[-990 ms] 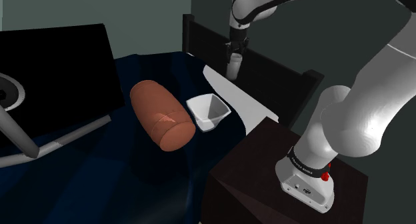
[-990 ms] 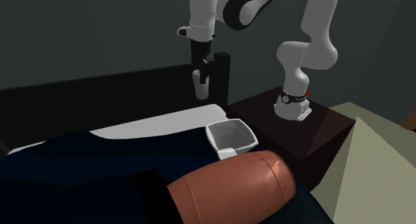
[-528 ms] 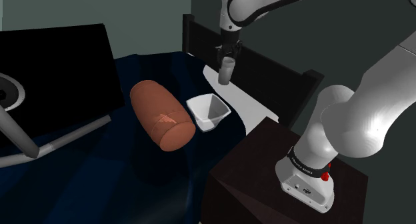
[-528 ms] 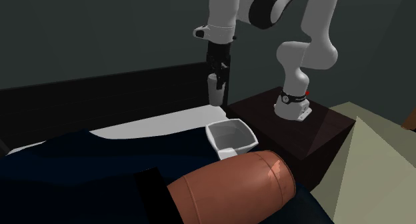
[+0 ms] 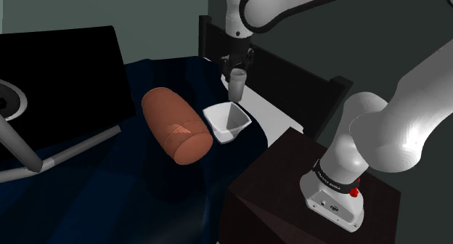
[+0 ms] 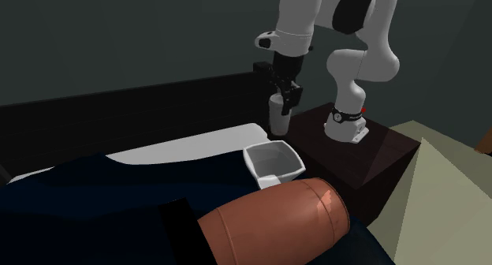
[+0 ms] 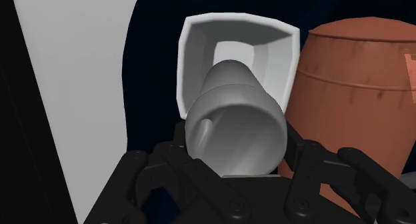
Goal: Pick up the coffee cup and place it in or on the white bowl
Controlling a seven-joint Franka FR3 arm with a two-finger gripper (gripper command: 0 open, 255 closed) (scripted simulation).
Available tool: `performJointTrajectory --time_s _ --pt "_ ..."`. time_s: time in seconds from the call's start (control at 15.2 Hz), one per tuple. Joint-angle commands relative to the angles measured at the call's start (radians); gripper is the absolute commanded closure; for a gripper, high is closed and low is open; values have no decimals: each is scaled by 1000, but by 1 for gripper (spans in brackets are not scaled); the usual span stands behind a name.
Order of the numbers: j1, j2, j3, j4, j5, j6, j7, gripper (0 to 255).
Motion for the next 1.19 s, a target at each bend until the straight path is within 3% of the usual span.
performJointTrajectory --time_s 0.0,1.12 --pt "5 5 7 -14 2 17 16 255" --pt "3 128 -20 -143 -1 267 30 255"
